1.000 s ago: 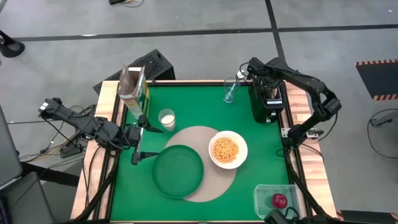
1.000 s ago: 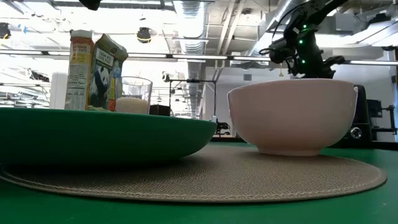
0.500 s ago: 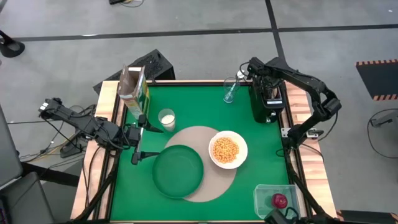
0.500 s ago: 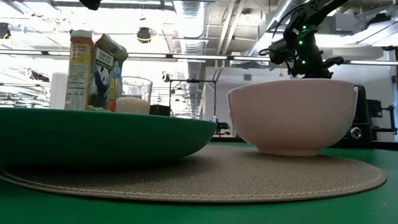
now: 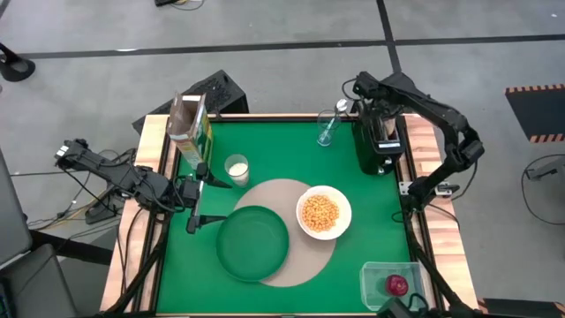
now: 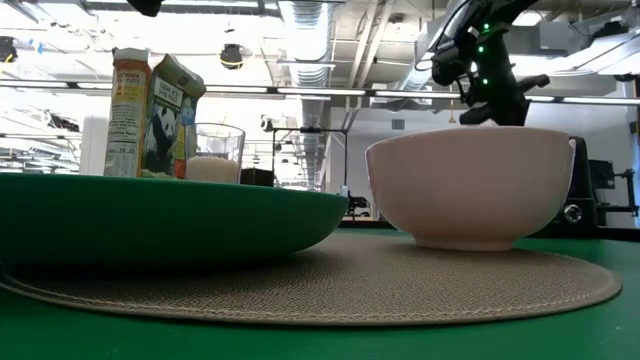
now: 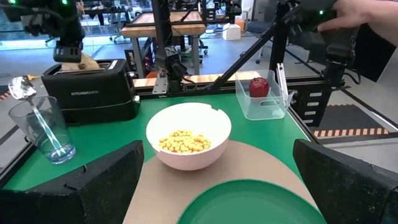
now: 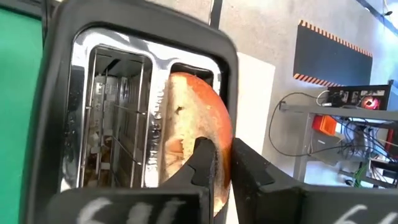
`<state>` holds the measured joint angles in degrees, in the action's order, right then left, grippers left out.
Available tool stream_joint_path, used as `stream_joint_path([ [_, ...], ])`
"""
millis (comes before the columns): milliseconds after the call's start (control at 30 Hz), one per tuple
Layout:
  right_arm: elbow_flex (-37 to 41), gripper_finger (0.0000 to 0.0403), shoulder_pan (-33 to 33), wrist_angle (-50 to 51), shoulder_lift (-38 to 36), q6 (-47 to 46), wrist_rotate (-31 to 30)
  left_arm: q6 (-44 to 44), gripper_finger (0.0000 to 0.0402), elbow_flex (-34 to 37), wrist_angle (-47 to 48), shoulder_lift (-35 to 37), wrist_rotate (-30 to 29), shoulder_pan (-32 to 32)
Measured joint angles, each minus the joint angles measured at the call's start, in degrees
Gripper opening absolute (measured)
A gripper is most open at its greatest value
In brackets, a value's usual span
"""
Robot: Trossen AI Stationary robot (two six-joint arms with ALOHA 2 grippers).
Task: Arrange a breakfast setting
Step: Put the bagel on top of the green plate
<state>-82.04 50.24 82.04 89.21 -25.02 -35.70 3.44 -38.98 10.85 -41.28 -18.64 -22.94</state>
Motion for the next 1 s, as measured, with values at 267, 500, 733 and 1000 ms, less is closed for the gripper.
stream_joint_path([
  [267,-5.9,0.0048,-1.5,4.2,0.0,0.0,-0.2,-0.3,0.0399,0.0,0.0,0.0,0.0,0.0],
  [500,-11.5,0.0048,-4.3,7.1,0.0,-0.1,-0.7,-0.4,0.0399,0.0,0.0,0.0,0.0,0.0],
  [733,-17.6,0.0048,-7.4,7.9,0.0,0.0,-0.7,-0.3,0.0399,0.0,0.0,0.0,0.0,0.0],
  [1000,-22.1,0.0048,-13.5,7.8,-1.6,1.0,-0.2,0.2,0.0399,0.0,0.1,0.0,0.1,0.0],
])
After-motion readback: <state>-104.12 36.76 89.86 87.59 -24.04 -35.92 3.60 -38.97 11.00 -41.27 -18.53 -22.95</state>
